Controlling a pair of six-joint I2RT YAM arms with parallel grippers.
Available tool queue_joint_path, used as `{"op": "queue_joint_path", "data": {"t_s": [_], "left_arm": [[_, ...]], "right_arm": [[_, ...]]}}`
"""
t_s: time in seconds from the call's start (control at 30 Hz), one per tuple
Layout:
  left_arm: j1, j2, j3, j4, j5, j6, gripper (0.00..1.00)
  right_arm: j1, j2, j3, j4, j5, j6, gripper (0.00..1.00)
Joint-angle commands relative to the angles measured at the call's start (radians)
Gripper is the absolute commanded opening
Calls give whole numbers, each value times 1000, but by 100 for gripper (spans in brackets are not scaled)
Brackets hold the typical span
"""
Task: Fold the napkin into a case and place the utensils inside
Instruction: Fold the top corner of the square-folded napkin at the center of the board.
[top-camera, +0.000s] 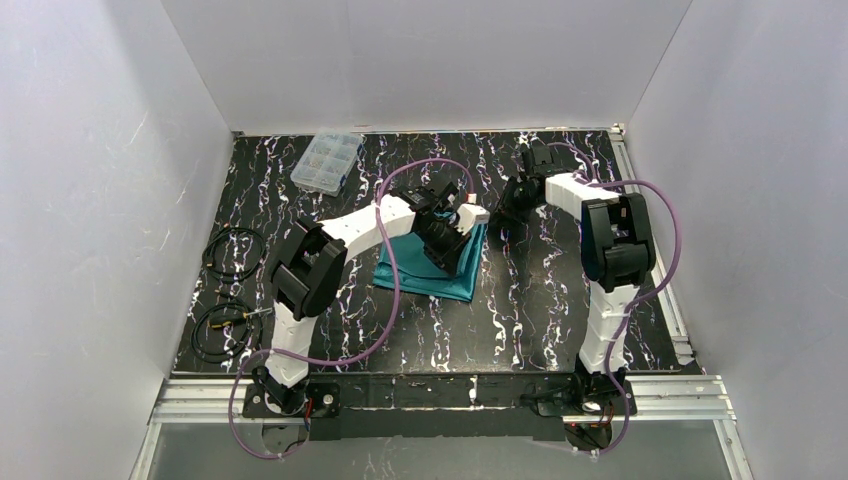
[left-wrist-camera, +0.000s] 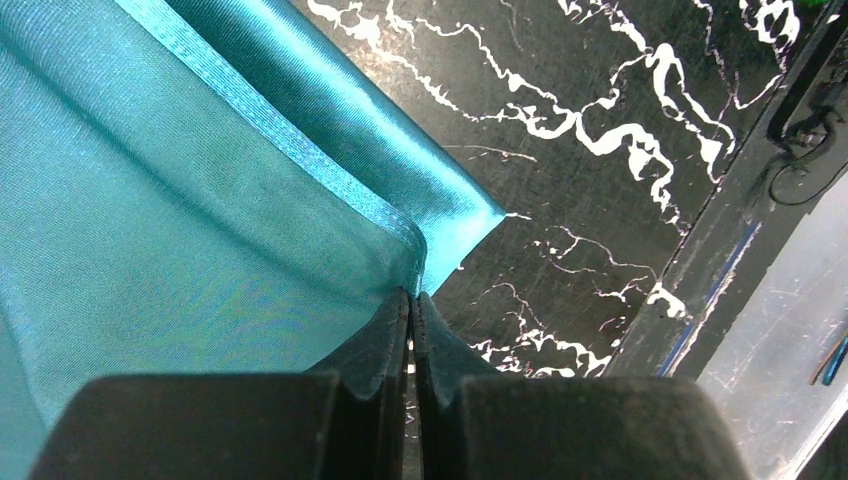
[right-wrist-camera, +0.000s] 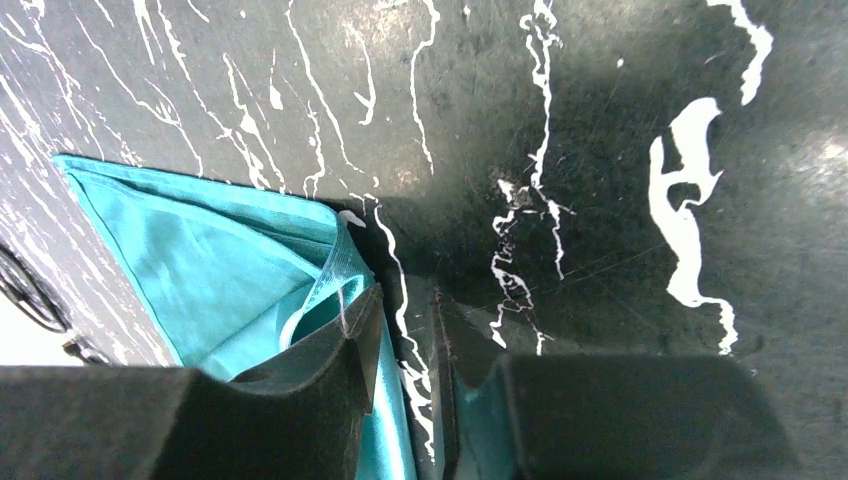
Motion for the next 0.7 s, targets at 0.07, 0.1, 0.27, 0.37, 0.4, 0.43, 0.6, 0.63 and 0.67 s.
{"op": "queue_joint_path", "data": {"t_s": [0.07, 0.1, 0.27, 0.37, 0.4, 0.43, 0.6, 0.63, 0.67], "left_arm": [[-14, -24, -7, 14, 47, -32, 0], [-16, -25, -16, 22, 46, -32, 0], [-25, -10, -40, 38, 32, -33, 0], [-28, -6, -51, 50, 29, -35, 0], [-29, -5, -53, 54, 27, -35, 0], [-30, -4, -56, 57, 24, -35, 0], [-36, -1, -64, 65, 9, -35, 0], [-36, -1, -65, 67, 6, -36, 0], [-35, 0, -65, 69, 4, -37, 0]], "right_arm": [[-13, 12, 60, -26, 11, -47, 22], [-14, 15, 68, -35, 11, -56, 22], [-14, 22, 81, -44, -2, -68, 21], [-13, 28, 81, -36, -12, -67, 21], [-13, 31, 83, -37, -15, -67, 21], [-13, 33, 88, -41, -13, -67, 20], [-23, 1, 104, -68, 15, -68, 19], [-26, -14, 99, -68, 17, -65, 19], [-28, -27, 93, -64, 14, -60, 19]]}}
